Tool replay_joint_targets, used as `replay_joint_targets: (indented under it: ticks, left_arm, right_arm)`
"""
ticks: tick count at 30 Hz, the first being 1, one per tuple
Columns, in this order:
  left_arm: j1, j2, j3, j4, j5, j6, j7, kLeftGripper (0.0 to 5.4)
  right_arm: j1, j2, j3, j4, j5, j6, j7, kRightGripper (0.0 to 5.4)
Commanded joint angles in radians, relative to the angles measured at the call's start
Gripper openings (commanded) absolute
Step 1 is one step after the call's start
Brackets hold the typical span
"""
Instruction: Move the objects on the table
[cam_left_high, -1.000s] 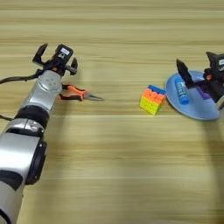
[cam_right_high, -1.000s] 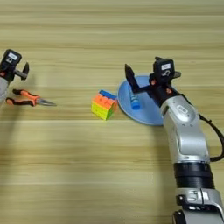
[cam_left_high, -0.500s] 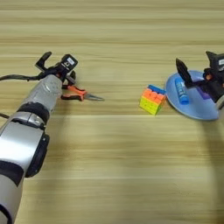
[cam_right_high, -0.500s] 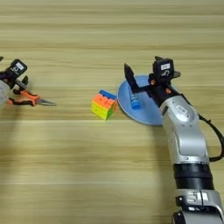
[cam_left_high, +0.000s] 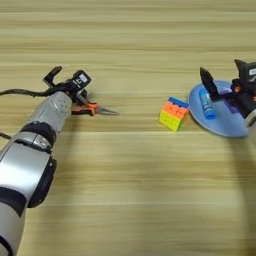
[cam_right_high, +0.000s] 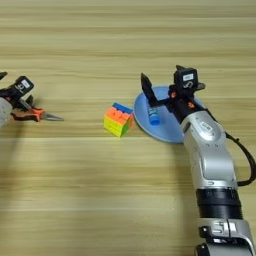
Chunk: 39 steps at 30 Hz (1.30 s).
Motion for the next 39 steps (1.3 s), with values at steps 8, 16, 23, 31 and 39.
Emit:
replay_joint_targets:
  ticks: [8, 16, 23, 31, 39]
  left_arm:
    - [0.129, 0.060, -0.051, -0.011, 0.038, 0.046, -0.113, 5.37]
    - [0.230, 0.128, -0.063, -0.131, 0.031, 0.032, -0.181, 5.37]
    - [0.344, 0.206, -0.078, -0.351, 0.034, 0.050, -0.290, 5.37]
    - [0.465, 0.265, -0.067, -0.588, 0.000, 0.099, -0.415, 5.37]
    - [0.576, 0.324, -0.055, -0.769, -0.033, 0.145, -0.516, 5.37]
  right_arm:
    - [-0.010, 0.008, -0.006, -0.013, 0.026, 0.025, -0.007, 5.40]
    - [-0.031, 0.015, -0.016, -0.002, 0.047, 0.027, -0.013, 5.40]
    - [-0.041, 0.019, -0.025, 0.006, 0.061, 0.029, -0.020, 5.40]
    - [-0.046, 0.023, -0.035, 0.010, 0.070, 0.033, -0.030, 5.40]
    - [-0.050, 0.024, -0.044, 0.010, 0.076, 0.038, -0.039, 5.40]
